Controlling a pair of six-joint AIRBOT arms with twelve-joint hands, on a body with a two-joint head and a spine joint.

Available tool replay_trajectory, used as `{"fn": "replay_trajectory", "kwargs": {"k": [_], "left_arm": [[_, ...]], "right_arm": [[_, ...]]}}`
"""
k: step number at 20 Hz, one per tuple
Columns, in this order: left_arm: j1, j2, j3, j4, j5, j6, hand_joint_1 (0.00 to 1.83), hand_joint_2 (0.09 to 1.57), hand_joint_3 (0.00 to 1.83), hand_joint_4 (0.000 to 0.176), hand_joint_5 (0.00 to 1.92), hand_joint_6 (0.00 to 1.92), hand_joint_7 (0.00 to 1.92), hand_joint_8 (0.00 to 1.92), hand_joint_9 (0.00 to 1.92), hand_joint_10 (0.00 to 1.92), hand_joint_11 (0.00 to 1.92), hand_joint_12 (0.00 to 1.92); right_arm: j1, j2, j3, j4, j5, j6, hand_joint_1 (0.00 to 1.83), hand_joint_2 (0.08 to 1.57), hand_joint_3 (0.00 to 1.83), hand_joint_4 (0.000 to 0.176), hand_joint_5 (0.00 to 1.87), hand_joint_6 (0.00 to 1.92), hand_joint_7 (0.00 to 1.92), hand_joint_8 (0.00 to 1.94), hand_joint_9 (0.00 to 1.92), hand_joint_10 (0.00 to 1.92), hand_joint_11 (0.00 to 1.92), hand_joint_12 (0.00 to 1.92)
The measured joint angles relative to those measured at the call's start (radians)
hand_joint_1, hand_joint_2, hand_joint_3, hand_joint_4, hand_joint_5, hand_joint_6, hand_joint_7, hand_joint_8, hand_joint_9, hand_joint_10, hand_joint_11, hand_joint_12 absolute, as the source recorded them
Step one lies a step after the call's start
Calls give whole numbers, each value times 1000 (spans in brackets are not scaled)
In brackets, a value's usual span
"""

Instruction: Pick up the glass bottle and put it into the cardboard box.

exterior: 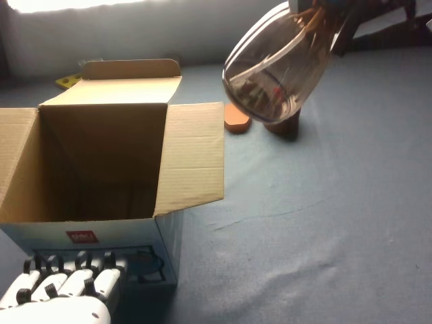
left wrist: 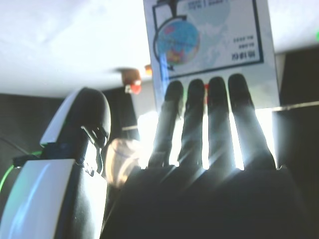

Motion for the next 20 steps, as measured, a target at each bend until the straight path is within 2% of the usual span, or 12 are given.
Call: {"fn": "replay_trajectory", "kwargs": {"k": [5,9,15,20], "left_arm": [[16,-1,5,24,0,-6,249,1322,0,0,174,3,153,1,134,1,0,479],[28,-5,5,34,2,-12,250,1321,0,0,176,4,154,2,134,1,0,480],[55,-9,12,57,0,-42,258,1325,1,0,168,1,154,1,134,1,0,476],[66,-12,12,70,2,-43,247,1321,0,0,164,1,151,1,129,1,0,458]], "right_arm": [[-20,-37,25,53,-8,-6,1363,1170,0,0,724,1254,919,1141,865,1377,793,1710],[-12,-67,32,43,11,-49,1364,1166,0,0,733,1251,928,1121,873,1362,790,1697],[8,-128,19,47,11,-34,1366,1159,0,0,744,1221,940,1124,885,1331,799,1667],[8,-162,-13,45,-65,-34,1367,1156,0,0,745,1211,939,1124,904,1303,805,1648]]}}
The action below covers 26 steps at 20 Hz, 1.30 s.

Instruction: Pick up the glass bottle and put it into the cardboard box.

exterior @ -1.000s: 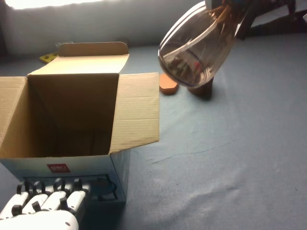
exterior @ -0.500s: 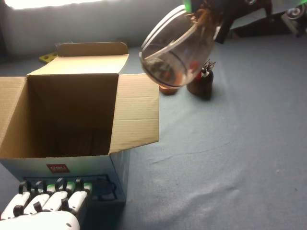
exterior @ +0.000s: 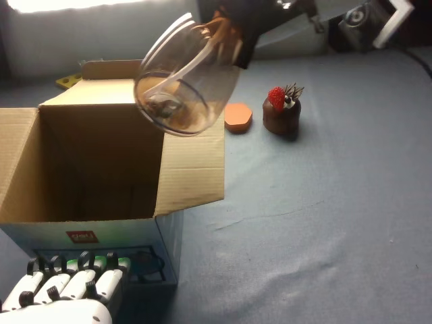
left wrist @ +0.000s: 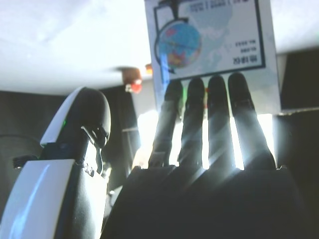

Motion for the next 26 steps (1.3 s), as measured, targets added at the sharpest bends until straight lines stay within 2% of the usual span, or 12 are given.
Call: {"fn": "replay_trajectory", "kwargs": {"k": [2,5,7,10,12,18,20,23,26], "left_arm": [[3,0,0,5,0,-9,244,1320,0,0,160,0,148,0,126,0,0,456],[10,0,2,17,0,-13,253,1318,0,0,169,3,158,2,136,3,0,475],[11,-1,2,13,0,-14,239,1322,1,0,162,0,152,0,130,0,0,457],[18,-6,5,17,-2,-21,232,1323,0,0,145,1,133,2,117,1,0,415],[24,-7,5,17,2,-24,229,1325,1,0,139,1,125,1,114,1,0,431],[25,-7,5,18,0,-34,213,1334,2,0,148,1,130,0,106,0,0,370],[26,-7,5,16,0,-34,209,1336,2,0,144,0,127,0,102,0,0,362],[26,-7,5,17,0,-34,226,1331,0,0,147,1,135,1,110,2,0,397],[26,-7,5,16,0,-35,208,1344,3,0,123,1,119,1,94,1,0,349]], "right_arm": [[-6,0,-56,14,-76,-13,1367,1155,0,0,748,1207,938,1127,904,1304,808,1649],[-29,8,-166,104,-214,-62,1367,1156,0,0,749,1205,933,1128,903,1314,808,1654],[-40,8,-205,166,-304,-84,1367,1155,0,0,751,1201,935,1122,907,1312,813,1641],[-57,-2,-204,217,-385,-64,1365,1162,2,0,734,1226,923,1137,890,1349,796,1681],[-76,-12,-199,224,-449,-87,1363,1167,3,0,728,1244,924,1145,864,1374,775,1724],[-113,-44,-225,259,-452,-157,1361,1172,3,0,719,1267,913,1155,855,1393,771,1756],[-127,-53,-246,270,-489,-200,1362,1169,1,0,726,1256,919,1137,866,1383,793,1739],[-146,-56,-298,348,-587,-352,1365,1163,0,0,735,1243,936,1108,877,1362,791,1713],[-146,-71,-321,357,-660,-364,1366,1159,0,0,736,1247,961,1086,871,1340,773,1696]]}}
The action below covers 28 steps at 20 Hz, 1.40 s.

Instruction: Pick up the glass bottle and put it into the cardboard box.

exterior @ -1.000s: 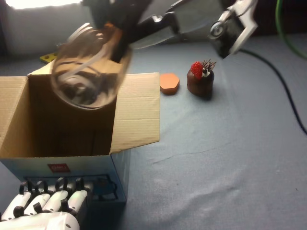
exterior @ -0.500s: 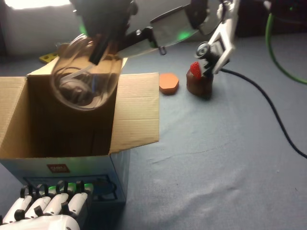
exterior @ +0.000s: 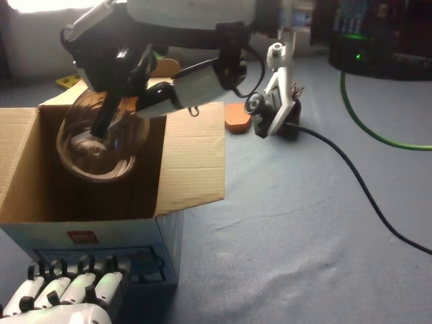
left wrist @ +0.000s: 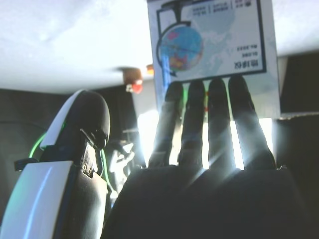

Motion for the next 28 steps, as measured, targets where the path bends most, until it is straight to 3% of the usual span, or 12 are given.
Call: {"fn": "replay_trajectory", "kwargs": {"k": [14,20,28], "left_arm": [[14,-1,1,5,0,-20,235,1326,0,0,136,3,136,3,112,3,0,392],[17,-1,1,5,0,-25,238,1324,0,0,140,2,140,1,125,4,0,448],[21,-1,1,5,0,-32,238,1327,0,0,140,4,139,2,121,2,0,435]], "right_arm": [[-40,-130,-9,35,-198,-66,1362,1170,1,0,717,1255,913,1142,875,1375,817,1701],[-51,-136,-11,44,-283,-109,1360,1176,3,0,712,1247,906,1206,846,1383,796,1689],[-55,-142,-19,48,-286,-128,1361,1177,0,0,723,1243,907,1186,842,1401,799,1718]]}}
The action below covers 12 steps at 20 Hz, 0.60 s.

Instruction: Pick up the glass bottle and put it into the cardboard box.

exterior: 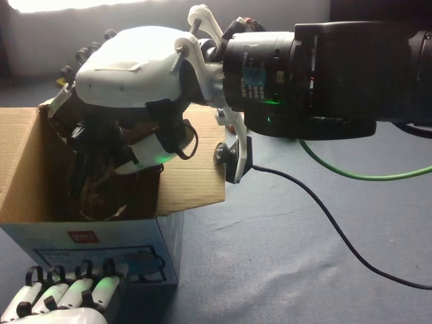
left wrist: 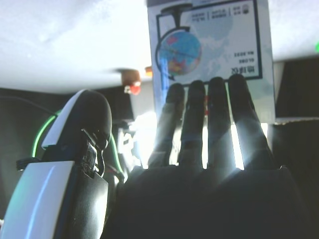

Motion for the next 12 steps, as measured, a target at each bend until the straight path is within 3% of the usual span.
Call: {"fn": "replay_trajectory", "kwargs": {"k": [12], "left_arm": [[3,-5,0,0,2,-4,223,1329,0,0,134,3,134,2,116,2,0,416]], "right_arm": [[-19,8,-13,1,5,-27,1361,1174,0,0,726,1231,910,1175,853,1395,812,1702]]}}
